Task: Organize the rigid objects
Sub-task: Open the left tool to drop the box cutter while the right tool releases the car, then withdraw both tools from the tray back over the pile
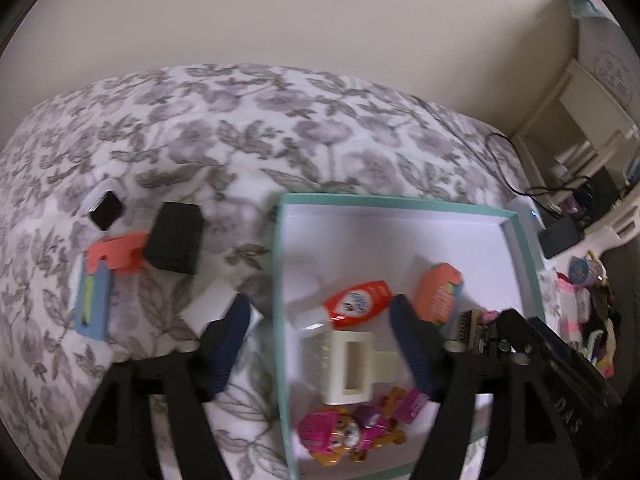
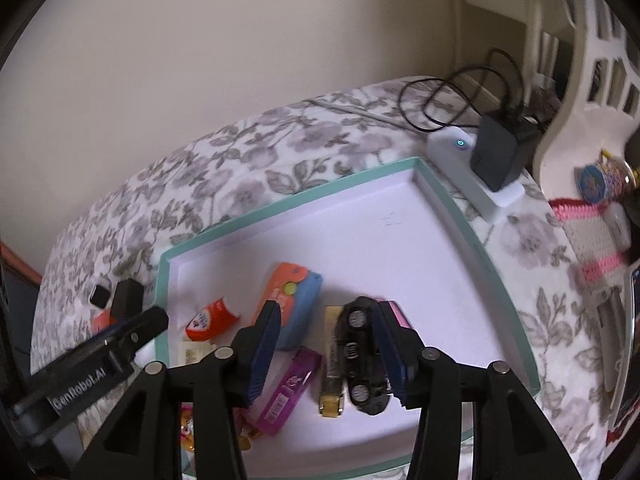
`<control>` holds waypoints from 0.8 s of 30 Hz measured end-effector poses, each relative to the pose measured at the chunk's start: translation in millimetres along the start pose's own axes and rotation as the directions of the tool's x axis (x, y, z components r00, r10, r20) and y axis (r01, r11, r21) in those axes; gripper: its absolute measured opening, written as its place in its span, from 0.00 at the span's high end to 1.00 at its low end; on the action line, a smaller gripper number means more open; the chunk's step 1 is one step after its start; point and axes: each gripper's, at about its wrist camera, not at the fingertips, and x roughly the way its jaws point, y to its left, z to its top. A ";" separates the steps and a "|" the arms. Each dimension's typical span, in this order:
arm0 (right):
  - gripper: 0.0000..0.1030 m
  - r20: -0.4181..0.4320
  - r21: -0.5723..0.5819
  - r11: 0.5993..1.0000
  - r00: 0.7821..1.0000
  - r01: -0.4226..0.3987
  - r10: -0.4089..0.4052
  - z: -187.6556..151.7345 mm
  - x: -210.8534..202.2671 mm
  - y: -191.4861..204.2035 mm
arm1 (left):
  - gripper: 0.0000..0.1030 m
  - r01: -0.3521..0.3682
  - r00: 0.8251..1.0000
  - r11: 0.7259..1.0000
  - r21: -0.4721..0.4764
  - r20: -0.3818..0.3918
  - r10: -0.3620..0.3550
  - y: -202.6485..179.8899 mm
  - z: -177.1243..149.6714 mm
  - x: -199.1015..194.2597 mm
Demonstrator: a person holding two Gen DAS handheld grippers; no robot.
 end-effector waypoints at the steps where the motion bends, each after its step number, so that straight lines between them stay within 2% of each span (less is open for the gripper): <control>1: 0.49 -0.003 -0.019 1.000 1.000 0.005 -0.005 -1.1 1.2 4.7 | 0.22 -0.019 1.000 1.000 -0.009 0.005 0.019 4.1 0.6 -0.6; 3: 0.41 -0.006 -0.054 0.998 1.000 0.019 -0.020 -4.0 3.2 12.3 | 0.21 -0.046 0.999 0.999 -0.024 0.015 0.046 11.3 1.3 -1.9; 4: 0.30 -0.007 -0.070 0.997 1.000 0.029 -0.029 -5.4 4.7 15.9 | 0.20 -0.062 0.998 0.998 -0.032 0.021 0.063 15.5 1.6 -2.8; 6: 0.28 -0.008 -0.093 0.995 1.000 0.025 -0.026 -7.0 6.8 20.3 | 0.15 -0.090 0.995 0.995 -0.047 0.028 0.091 23.5 2.2 -2.9; 7: 0.27 -0.009 -0.103 0.994 1.000 0.022 -0.023 -7.7 7.8 22.5 | 0.07 -0.101 0.994 0.993 -0.055 0.030 0.103 27.9 2.4 -2.5; 12: 0.11 -0.003 -0.126 0.992 1.000 0.028 -0.028 -10.1 10.2 27.7 | 0.06 -0.145 0.989 0.986 -0.086 0.023 0.147 46.1 1.6 -0.8; 14: 0.00 0.003 -0.120 0.992 0.999 0.045 -0.045 -10.1 10.6 27.4 | 0.06 -0.156 0.987 0.984 -0.090 0.019 0.159 50.7 1.5 0.0; 24: 0.00 0.017 -0.095 0.995 1.000 0.019 -0.018 -9.6 8.8 24.6 | 0.06 -0.166 0.984 0.981 -0.103 0.053 0.172 64.1 4.8 -6.4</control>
